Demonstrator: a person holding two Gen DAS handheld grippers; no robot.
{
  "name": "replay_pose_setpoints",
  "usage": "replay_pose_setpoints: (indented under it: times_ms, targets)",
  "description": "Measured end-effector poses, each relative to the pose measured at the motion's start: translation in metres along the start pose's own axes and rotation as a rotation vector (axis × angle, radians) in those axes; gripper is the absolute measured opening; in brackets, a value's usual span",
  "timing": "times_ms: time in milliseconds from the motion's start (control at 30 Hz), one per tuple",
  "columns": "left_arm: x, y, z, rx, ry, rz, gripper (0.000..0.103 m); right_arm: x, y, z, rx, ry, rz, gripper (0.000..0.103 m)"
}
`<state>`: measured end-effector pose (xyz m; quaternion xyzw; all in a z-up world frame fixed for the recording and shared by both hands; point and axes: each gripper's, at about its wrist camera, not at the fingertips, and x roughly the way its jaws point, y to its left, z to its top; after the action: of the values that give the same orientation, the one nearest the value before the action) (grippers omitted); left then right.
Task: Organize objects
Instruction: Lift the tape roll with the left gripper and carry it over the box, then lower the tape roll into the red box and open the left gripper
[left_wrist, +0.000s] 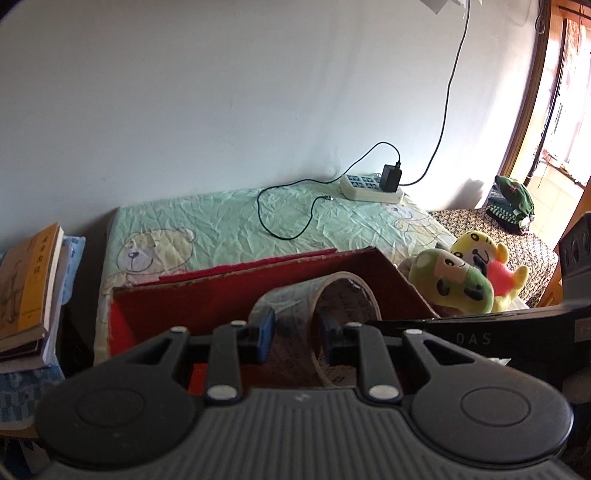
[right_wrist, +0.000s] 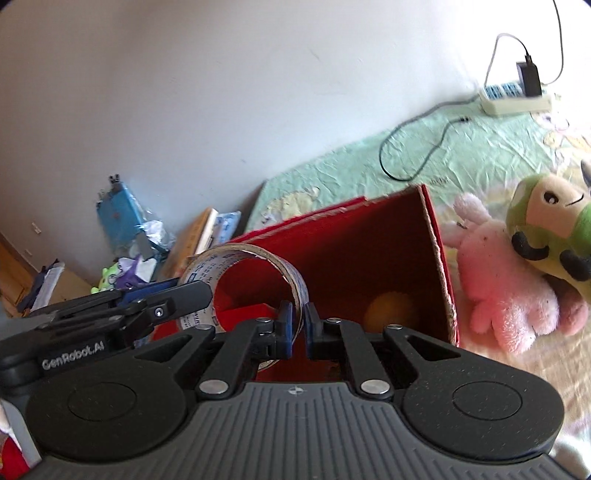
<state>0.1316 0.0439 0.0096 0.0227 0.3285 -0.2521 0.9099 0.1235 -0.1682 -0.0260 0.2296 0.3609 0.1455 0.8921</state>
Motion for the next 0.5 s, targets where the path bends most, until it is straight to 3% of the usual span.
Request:
replay_pose_setpoints:
  times_ms: [500]
  targets:
    - [0.086,0.033,-0.008,-0.038,0.246,0.033,0.021,0.065,-0.008,0.010,-0.017,0.183,-0.148,0.006]
